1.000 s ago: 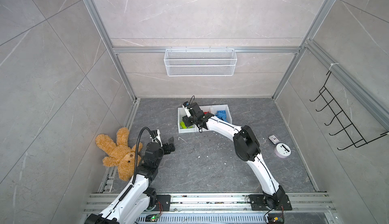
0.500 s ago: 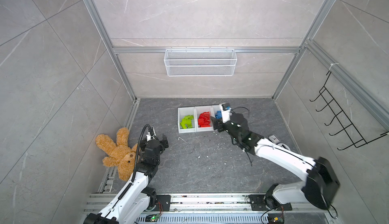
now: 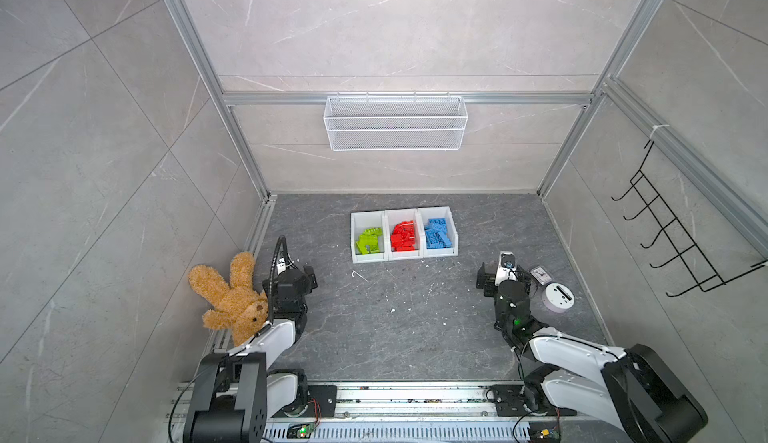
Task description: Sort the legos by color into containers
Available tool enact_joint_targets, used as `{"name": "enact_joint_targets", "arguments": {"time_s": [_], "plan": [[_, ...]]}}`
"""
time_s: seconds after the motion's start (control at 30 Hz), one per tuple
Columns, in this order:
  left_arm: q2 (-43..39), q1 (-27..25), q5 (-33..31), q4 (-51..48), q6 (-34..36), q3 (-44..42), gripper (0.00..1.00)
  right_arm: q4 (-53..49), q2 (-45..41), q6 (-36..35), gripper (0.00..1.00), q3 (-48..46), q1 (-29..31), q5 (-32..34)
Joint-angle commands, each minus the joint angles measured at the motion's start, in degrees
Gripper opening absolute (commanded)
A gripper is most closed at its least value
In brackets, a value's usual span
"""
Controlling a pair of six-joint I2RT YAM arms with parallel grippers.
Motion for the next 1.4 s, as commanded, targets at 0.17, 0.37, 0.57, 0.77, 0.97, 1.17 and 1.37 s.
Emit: {"name": "enact_joint_targets", "arguments": {"time_s": [0.17,0.37,0.57,0.77,0.97,1.17,1.37], "plan": [[9.3,2.1,9.6,24.3,4.1,-3.3,0.99,3.0,2.5,-3.1,1.00,4.4,-5.2,-0.7],[15.3,4.2,16.1,16.7,4.6,3.5,0.99,9.8,12.0,1.5,1.00,4.3,-12.3,-11.1],[15.5,4.8,16.8,16.8,4.2,3.7,1.00,14.5,15.6,0.5,1.00,3.5,-12.8,-14.6],[15.5,4.8,16.8,16.7,4.2,3.6,1.00,10.7,15.6,0.5,1.00,5.5,-13.7,-17.4],[15.5,4.8,16.8,16.7,4.3,3.6,1.00,3.8,16.4,2.2,1.00,9.2,-16.5,-22.5],[15.5,4.8,16.8,16.8,4.3,3.7,1.00,12.2,18.9,1.2,1.00,6.1,-17.9,-26.7],[15.5,4.8,16.8,16.7,4.3,3.6,1.00,8.0,18.7,1.4,1.00,7.8,-17.9,-27.4]]}}
